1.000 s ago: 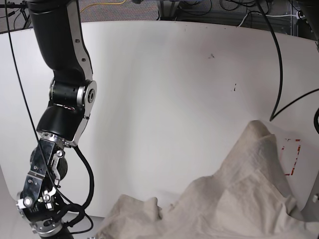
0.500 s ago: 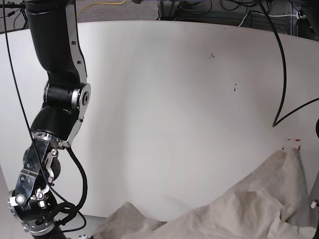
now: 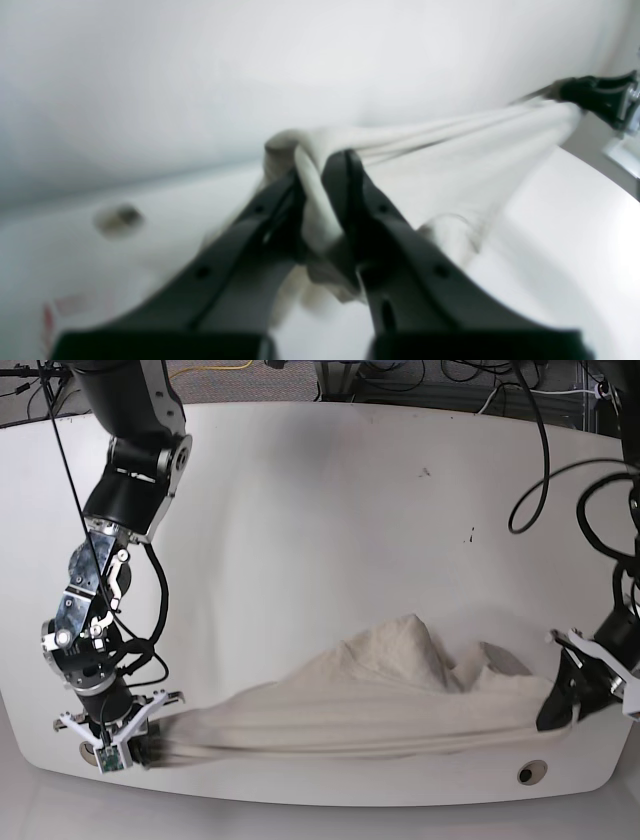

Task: Fold the T-shirt properly
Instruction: 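Lift the beige shirt with both grippers and pull the grippers apart, then lay the shirt down and open both grippers, releasing it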

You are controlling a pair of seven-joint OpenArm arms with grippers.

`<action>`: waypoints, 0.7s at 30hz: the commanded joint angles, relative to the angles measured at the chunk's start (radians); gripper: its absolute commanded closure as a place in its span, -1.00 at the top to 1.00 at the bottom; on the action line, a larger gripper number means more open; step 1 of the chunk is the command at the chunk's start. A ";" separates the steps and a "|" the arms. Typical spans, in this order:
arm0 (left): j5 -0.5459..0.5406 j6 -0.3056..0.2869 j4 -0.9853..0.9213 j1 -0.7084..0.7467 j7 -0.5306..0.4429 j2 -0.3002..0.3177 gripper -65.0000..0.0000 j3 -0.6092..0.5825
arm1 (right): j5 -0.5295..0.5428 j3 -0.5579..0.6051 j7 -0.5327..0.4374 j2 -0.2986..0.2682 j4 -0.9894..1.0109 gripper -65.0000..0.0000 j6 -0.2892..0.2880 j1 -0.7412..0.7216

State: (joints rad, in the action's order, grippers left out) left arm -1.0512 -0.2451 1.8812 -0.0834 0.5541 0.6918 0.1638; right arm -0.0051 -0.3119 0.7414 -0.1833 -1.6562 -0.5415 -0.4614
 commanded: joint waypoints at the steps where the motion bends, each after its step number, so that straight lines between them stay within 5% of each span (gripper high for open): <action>1: 0.007 0.025 0.037 0.099 -0.047 0.012 -0.99 0.056 | -0.017 -0.017 -0.026 -0.014 -0.026 -1.00 0.021 0.034; 12: 0.004 0.025 0.110 0.478 -0.047 -0.068 -0.99 0.092 | -0.017 -0.020 -0.026 -0.005 -0.111 -1.00 0.021 0.292; 21: 0.007 0.025 0.111 0.684 -0.047 -0.070 -0.99 0.093 | -0.017 -0.134 -0.026 0.046 -0.146 -1.00 0.021 0.441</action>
State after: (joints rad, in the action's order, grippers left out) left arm -1.0451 -0.2260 1.9789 0.5716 0.5343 0.6048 0.2401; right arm -0.0048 -0.4213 0.7353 -0.1253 -1.7763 -0.5396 -0.0319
